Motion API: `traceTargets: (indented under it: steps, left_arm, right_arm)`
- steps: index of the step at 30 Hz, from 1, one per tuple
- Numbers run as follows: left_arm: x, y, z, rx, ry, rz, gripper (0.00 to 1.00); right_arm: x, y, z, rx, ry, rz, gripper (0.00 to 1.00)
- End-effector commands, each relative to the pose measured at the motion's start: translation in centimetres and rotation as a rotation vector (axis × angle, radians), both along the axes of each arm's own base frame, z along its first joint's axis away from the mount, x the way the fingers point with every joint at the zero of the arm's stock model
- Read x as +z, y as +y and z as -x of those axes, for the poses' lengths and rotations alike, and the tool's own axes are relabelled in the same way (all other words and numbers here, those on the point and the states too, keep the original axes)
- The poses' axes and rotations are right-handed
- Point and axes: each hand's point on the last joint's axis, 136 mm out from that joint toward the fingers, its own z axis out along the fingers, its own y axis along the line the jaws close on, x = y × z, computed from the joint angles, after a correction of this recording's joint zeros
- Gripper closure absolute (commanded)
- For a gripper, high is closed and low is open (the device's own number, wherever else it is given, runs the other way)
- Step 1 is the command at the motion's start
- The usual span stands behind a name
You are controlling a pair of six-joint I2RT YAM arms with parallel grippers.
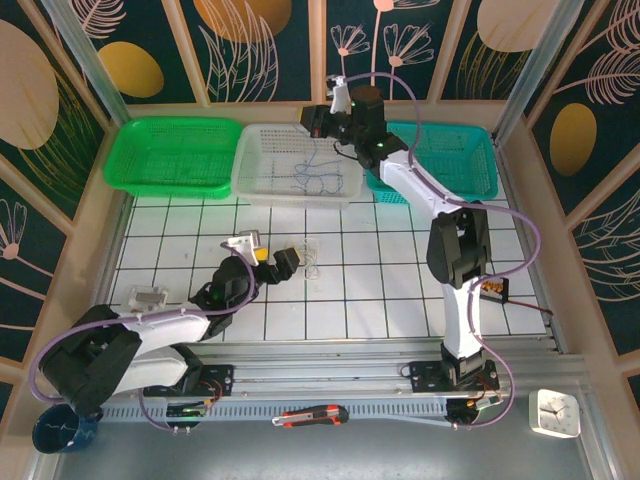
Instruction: Untangle the cables
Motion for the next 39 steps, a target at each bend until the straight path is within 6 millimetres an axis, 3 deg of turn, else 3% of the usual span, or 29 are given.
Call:
traceTargets:
  steps: [1, 13, 23, 26, 31, 35, 39]
  left_arm:
    - [1.4, -0.2, -1.0, 0.034, -0.027, 0.019, 0.01]
    - [1.6, -1.0, -1.6, 0.020, -0.023, 0.019, 0.01]
    - [1.9, -0.6, -1.5, 0.033, -0.031, 0.022, 0.01]
    - [1.9, -0.6, -1.6, 0.032, -0.031, 0.022, 0.01]
    - [1.8, -0.7, -1.6, 0.031, -0.028, 0.025, 0.01]
    - [1.8, -0.8, -1.6, 0.031, -0.028, 0.027, 0.01]
    - [1.8, -0.7, -1.6, 0.031, -0.027, 0.026, 0.01]
  right_arm:
    - [0.2, 0.5, -0.2, 0.031, -0.054, -0.008, 1.00]
    - [-6.1, 0.8, -0.5, 0.032, 0.037, 0.061, 1.00]
    - [-7.9, 0.8, -0.3, 0.030, 0.064, 0.089, 1.00]
    - [-8.0, 0.7, -0.3, 0.029, 0.065, 0.096, 0.90]
    - [-7.5, 0.4, -0.2, 0.022, 0.051, 0.110, 0.57]
    - [-6.8, 0.3, 0.1, 0.019, 0.033, 0.116, 0.48]
    - [-6.2, 0.2, 0.4, 0.016, 0.021, 0.117, 0.46]
